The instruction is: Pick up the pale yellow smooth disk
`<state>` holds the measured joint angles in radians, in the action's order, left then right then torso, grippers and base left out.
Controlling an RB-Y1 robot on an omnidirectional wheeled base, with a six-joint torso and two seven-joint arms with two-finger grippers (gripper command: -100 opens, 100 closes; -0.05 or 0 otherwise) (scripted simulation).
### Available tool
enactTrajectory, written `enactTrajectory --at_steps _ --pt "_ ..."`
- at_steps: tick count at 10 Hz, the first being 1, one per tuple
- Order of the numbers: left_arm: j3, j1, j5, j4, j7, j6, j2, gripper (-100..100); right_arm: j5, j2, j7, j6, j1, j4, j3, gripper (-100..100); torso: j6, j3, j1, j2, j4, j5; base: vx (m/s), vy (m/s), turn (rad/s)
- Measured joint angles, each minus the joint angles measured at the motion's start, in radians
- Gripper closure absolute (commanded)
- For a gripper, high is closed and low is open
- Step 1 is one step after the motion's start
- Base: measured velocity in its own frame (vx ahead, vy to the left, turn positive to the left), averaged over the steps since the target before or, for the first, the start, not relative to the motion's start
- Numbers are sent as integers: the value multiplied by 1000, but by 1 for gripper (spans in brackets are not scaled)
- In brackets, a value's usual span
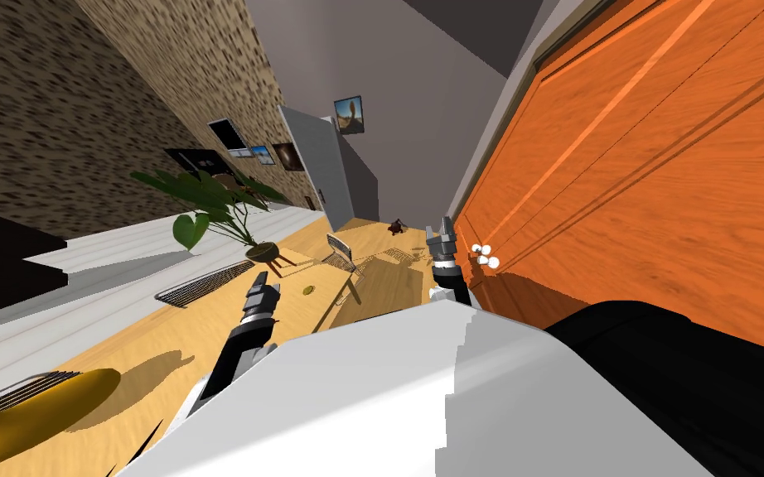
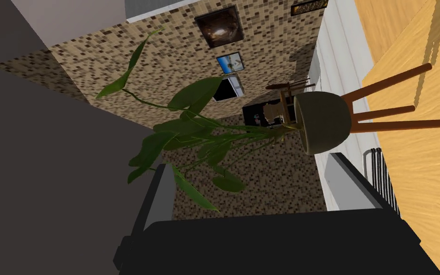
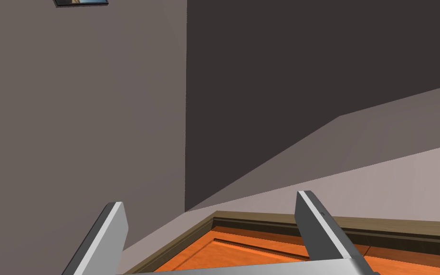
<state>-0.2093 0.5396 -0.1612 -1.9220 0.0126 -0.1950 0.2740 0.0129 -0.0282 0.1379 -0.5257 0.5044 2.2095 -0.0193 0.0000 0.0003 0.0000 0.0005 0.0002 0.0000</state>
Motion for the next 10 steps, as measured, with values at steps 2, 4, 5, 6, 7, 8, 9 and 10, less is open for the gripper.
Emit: enactTrajectory --at_steps 2,4,5,6,7,8,9,10 --pt "-24 5 -32 42 9 52 32 -100 0 0 0 0 0 0 0 0 0 0 0 0 0 0 -6 -5 -57" --pt "-44 -6 -59 98 10 102 54 -100 0 0 0 0 0 0 0 0 0 0 0 0 0 0 -4 -6 -68" --pt "-57 5 -79 126 12 124 71 -100 0 0 0 0 0 0 0 0 0 0 0 0 0 0 -3 -4 -34" --pt "-65 0 -91 150 15 149 82 -100 0 0 0 0 0 0 0 0 0 0 0 0 0 0 1 -8 -78" --pt "-77 2 -111 185 18 168 98 -100 0 0 0 0 0 0 0 0 0 0 0 0 0 0 0 -5 -41" --pt "-87 3 -121 193 18 199 102 -100 0 0 0 0 0 0 0 0 0 0 0 -1 0 0 2 -8 -70" --pt "-101 -2 -139 215 18 232 115 -100 0 0 0 0 0 0 0 0 0 0 0 -1 0 0 3 -6 -54" --pt "-112 0 -150 229 20 265 123 -100 0 0 0 0 0 0 0 0 0 0 0 -1 0 0 0 0 0"
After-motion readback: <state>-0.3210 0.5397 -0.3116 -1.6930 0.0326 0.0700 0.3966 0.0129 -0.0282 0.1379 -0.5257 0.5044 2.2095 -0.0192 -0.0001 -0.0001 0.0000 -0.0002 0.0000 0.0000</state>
